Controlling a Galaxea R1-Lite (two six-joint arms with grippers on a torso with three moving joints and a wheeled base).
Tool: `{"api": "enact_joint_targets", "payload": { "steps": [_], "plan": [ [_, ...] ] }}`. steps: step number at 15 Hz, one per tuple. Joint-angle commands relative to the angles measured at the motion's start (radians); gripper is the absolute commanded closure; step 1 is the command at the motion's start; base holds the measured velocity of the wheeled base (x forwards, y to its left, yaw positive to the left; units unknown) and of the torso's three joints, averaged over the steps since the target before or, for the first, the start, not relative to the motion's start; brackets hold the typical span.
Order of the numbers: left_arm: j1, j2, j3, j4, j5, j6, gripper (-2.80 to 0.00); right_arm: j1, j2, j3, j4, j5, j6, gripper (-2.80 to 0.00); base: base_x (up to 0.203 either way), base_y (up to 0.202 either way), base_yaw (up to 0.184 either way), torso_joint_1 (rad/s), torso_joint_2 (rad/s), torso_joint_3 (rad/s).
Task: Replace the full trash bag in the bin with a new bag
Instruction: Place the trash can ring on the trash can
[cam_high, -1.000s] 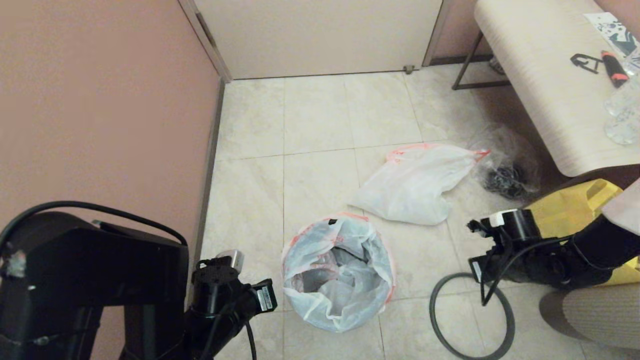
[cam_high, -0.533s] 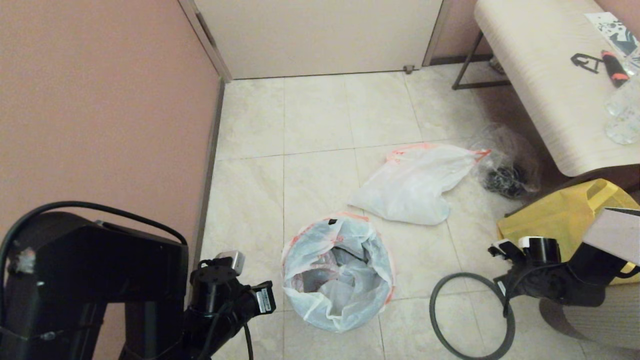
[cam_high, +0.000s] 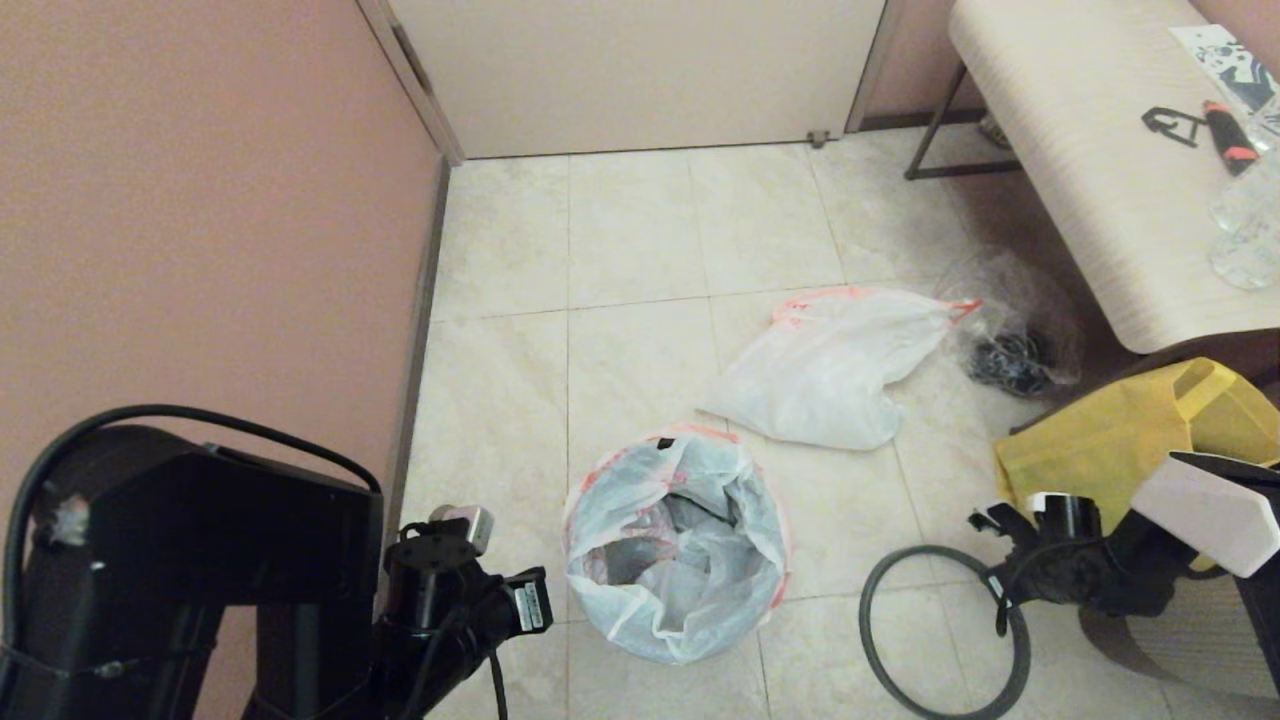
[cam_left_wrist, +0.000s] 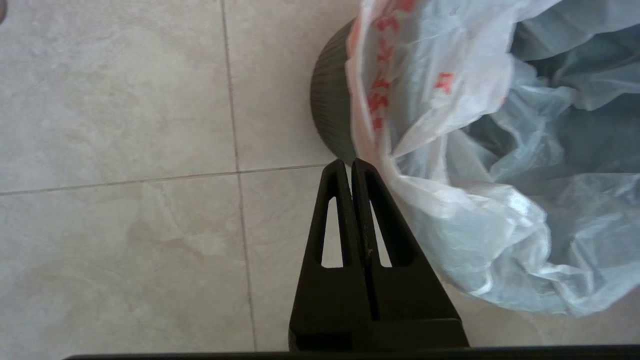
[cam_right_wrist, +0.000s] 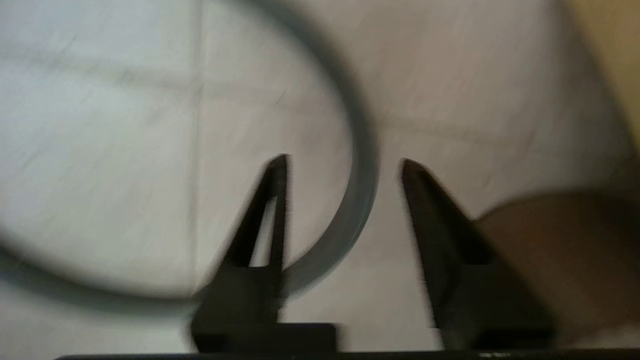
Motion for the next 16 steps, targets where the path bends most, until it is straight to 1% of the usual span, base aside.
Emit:
{"api": "enact_joint_targets", "payload": {
  "steps": [1,4,6,8,9,10,11,12,16],
  "plan": [
    [0.0,0.004,-0.001,-0.009,0.001,-0.003,0.0,-0.013,0.065,-0.076,0.0,0.001,-0.004,-2.8,0.0,0.0,0.0,0.0,0.0,0.0],
    [-0.002,0.015,-0.001,-0.009,0.001,0.0,0.0,-0.017,0.112,-0.17,0.078,0.007,-0.006,-2.8,0.0,0.0,0.0,0.0,0.0,0.0],
    [-0.004,0.015,0.001,-0.009,0.001,0.0,0.0,-0.02,0.144,-0.237,0.106,0.009,-0.019,-2.8,0.0,0.0,0.0,0.0,0.0,0.0],
    [-0.004,0.018,0.0,-0.009,0.001,0.0,0.0,-0.025,0.165,-0.313,0.191,0.016,-0.029,-2.8,0.0,0.0,0.0,0.0,0.0,0.0],
    [-0.004,0.016,-0.001,-0.009,0.001,0.0,0.0,-0.028,0.18,-0.358,0.232,0.019,-0.03,-1.75,0.0,0.0,0.0,0.0,0.0,0.0],
    [-0.004,0.018,-0.001,-0.009,0.001,0.0,0.0,-0.03,0.196,-0.402,0.278,0.023,-0.031,0.0,0.0,0.0,0.0,0.0,0.0,0.0],
    [-0.004,0.019,-0.001,-0.009,0.001,0.0,0.0,-0.032,0.213,-0.432,0.318,0.026,-0.031,0.0,0.0,0.0,0.0,0.0,0.0,0.0],
    [-0.004,0.019,-0.001,-0.009,0.001,0.0,0.0,-0.033,0.221,-0.438,0.326,0.026,-0.03,0.0,0.0,0.0,0.0,0.0,0.0,0.0],
    [-0.005,0.027,-0.001,-0.009,0.001,0.0,0.0,-0.038,0.188,-0.4,0.325,0.026,-0.028,0.0,0.0,0.0,0.0,0.0,0.0,0.0]
  ]
}}
